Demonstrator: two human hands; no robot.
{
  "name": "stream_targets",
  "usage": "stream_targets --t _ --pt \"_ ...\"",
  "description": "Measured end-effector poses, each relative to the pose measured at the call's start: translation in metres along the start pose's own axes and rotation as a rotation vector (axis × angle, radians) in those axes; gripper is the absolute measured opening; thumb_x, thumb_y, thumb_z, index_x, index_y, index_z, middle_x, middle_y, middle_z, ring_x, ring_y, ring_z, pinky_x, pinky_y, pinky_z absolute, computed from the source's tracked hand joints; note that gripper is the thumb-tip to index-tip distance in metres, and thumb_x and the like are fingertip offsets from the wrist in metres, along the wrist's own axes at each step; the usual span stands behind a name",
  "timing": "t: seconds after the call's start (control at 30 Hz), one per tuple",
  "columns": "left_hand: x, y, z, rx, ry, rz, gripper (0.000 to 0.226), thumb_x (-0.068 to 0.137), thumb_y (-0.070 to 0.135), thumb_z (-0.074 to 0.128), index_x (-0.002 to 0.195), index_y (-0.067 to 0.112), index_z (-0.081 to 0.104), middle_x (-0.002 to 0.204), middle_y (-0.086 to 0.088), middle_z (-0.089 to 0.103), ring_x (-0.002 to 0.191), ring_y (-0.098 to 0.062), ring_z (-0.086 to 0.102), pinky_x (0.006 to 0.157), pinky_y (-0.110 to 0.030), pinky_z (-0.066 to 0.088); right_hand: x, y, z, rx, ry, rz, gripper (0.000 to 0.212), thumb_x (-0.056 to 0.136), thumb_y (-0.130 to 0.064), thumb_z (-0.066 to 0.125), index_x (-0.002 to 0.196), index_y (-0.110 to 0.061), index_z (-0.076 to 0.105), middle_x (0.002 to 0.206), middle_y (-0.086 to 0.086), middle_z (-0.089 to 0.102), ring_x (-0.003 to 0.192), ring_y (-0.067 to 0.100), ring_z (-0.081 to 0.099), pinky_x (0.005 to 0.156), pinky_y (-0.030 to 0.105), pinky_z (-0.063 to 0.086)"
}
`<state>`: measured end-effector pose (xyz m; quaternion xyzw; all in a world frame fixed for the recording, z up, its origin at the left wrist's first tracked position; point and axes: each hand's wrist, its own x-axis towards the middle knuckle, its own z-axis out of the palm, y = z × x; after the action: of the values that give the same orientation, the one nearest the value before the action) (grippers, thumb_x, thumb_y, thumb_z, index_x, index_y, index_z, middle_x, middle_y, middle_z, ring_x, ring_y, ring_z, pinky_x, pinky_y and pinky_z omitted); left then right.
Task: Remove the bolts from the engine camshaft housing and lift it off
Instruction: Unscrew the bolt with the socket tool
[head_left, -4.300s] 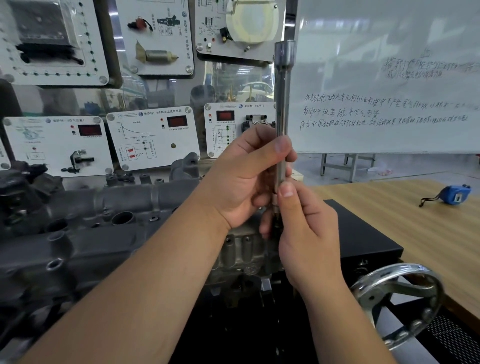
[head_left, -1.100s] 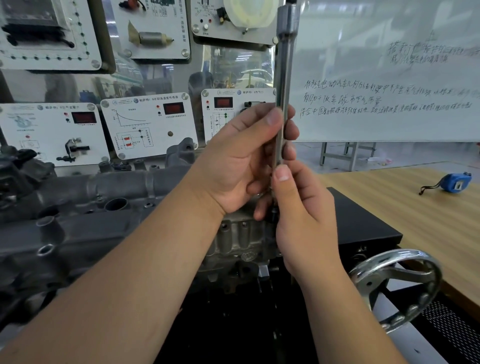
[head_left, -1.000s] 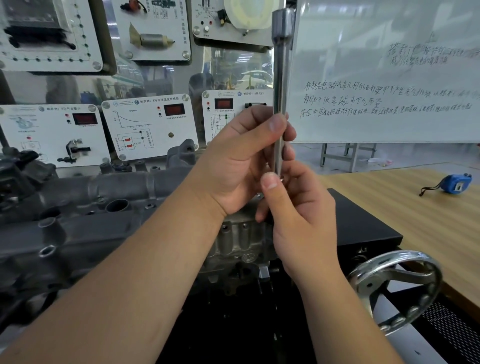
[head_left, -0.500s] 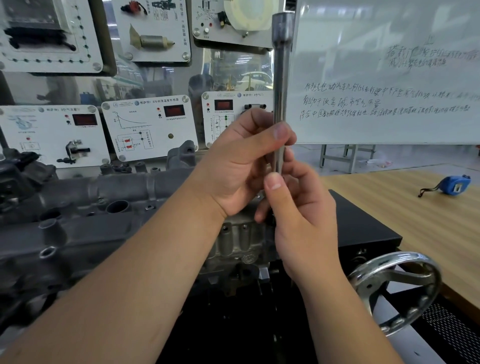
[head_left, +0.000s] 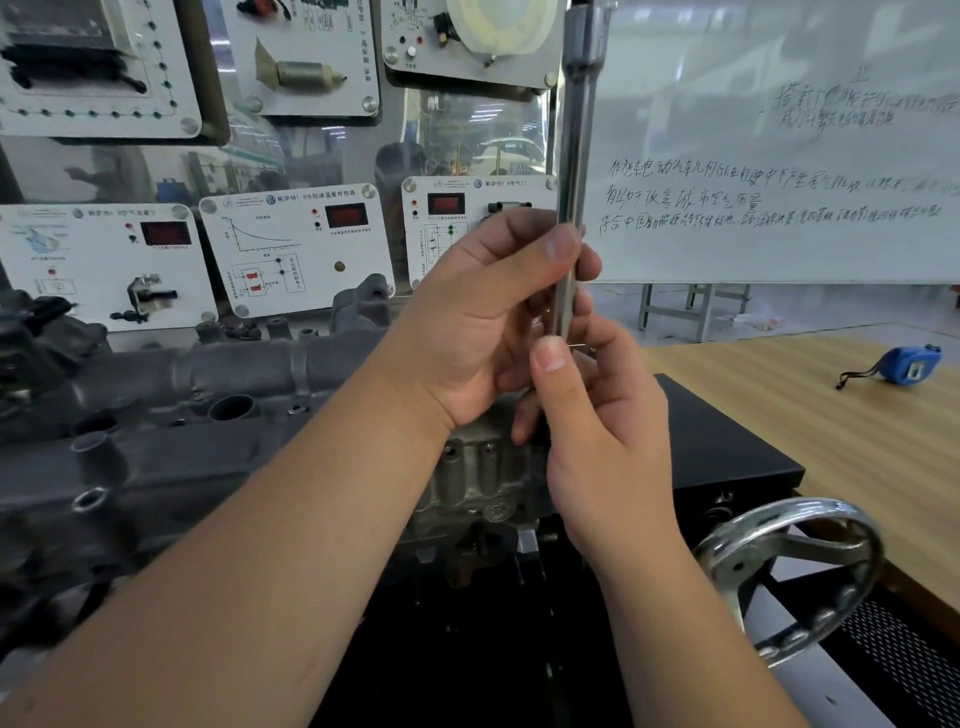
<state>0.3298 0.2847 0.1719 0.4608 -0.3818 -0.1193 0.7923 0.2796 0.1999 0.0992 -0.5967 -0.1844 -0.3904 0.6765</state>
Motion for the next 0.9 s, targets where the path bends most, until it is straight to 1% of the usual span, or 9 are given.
stream_targets --t 0.1,0.2,0.27,0.37,0.5,0.57,0.63,0.77,0.9 --pt "0.0 -0.0003 -0.0006 -0.023 -0.018 -0.002 0.016 0.087 0.018 0.06 0.077 0.025 0.071 0.074 0.003 0.069 0.063 -0.011 0.063 0.064 -0.026 0.04 -0.0017 0.0014 0.0004 -0.028 0.048 -0.019 0.012 0.097 -0.03 0.059 0.096 -0.02 0.064 0.067 -0.001 0.064 0.05 0.012 0.055 0.052 0.024 0.045" --pt "-0.0005 0.0018 0.0 -0.063 -0.076 -0.028 0.02 0.092 0.027 0.054 0.087 0.02 0.072 0.078 0.003 0.07 0.063 -0.01 0.065 0.038 -0.017 0.033 -0.0009 0.0005 0.0003 -0.055 0.029 -0.025 0.024 0.101 -0.029 0.051 0.088 -0.015 0.065 0.073 -0.001 0.068 0.052 0.014 0.057 0.055 0.023 0.047" --pt "-0.0014 0.0029 0.0 -0.087 -0.118 -0.051 0.028 0.096 0.031 0.046 0.096 0.017 0.071 0.081 0.003 0.071 0.064 -0.008 0.067 0.032 -0.016 0.027 0.0005 -0.0009 -0.0005 -0.045 -0.009 -0.018 0.031 0.103 -0.03 0.047 0.084 -0.013 0.065 0.077 0.001 0.07 0.054 0.016 0.058 0.058 0.024 0.048" --pt "-0.0014 0.0029 -0.0003 -0.08 -0.148 -0.041 0.026 0.099 0.024 0.043 0.106 0.013 0.065 0.081 0.003 0.07 0.064 -0.007 0.066 0.032 -0.017 0.024 0.002 -0.0012 -0.0016 0.021 -0.017 0.015 0.027 0.104 -0.027 0.046 0.088 -0.014 0.063 0.078 0.003 0.07 0.053 0.017 0.058 0.058 0.024 0.048" --pt "0.0006 0.0016 -0.0005 -0.077 -0.084 -0.019 0.022 0.092 0.017 0.054 0.087 0.018 0.075 0.076 0.002 0.07 0.063 -0.011 0.064 0.052 -0.024 0.04 0.0009 -0.0002 0.0013 0.094 0.021 0.011 0.023 0.092 -0.036 0.061 0.106 -0.017 0.06 0.076 0.002 0.067 0.052 0.015 0.058 0.055 0.025 0.05" --pt "0.0011 0.0001 -0.0001 -0.072 -0.047 0.001 0.015 0.088 0.013 0.058 0.082 0.016 0.072 0.073 0.001 0.069 0.061 -0.012 0.063 0.058 -0.026 0.051 0.0007 0.0007 0.0012 0.065 0.047 -0.013 0.014 0.093 -0.03 0.064 0.101 -0.019 0.061 0.076 -0.003 0.065 0.051 0.013 0.058 0.053 0.024 0.049" --pt "0.0013 -0.0004 -0.001 -0.043 -0.024 0.019 0.004 0.086 0.013 0.059 0.086 0.016 0.061 0.074 0.002 0.067 0.062 -0.012 0.062 0.06 -0.028 0.043 0.0011 0.0009 -0.0005 0.022 0.055 -0.023 0.007 0.097 -0.025 0.059 0.096 -0.019 0.064 0.074 -0.004 0.065 0.05 0.012 0.059 0.052 0.024 0.049" --pt "0.0002 0.0023 -0.0005 -0.036 -0.086 -0.037 0.019 0.094 0.031 0.048 0.097 0.018 0.061 0.079 0.005 0.069 0.064 -0.009 0.064 0.04 -0.021 0.026 0.0014 -0.0004 -0.0006 -0.046 0.033 -0.032 0.023 0.102 -0.025 0.049 0.09 -0.015 0.065 0.075 -0.002 0.069 0.051 0.014 0.058 0.055 0.026 0.049" --pt "-0.0016 0.0036 0.0012 -0.069 -0.134 -0.044 0.025 0.098 0.025 0.045 0.101 0.014 0.067 0.078 0.003 0.069 0.064 -0.008 0.066 0.034 -0.019 0.023 0.0009 -0.001 -0.0003 -0.03 0.028 -0.011 0.028 0.103 -0.025 0.045 0.088 -0.01 0.062 0.076 0.001 0.069 0.051 0.015 0.056 0.054 0.026 0.048"
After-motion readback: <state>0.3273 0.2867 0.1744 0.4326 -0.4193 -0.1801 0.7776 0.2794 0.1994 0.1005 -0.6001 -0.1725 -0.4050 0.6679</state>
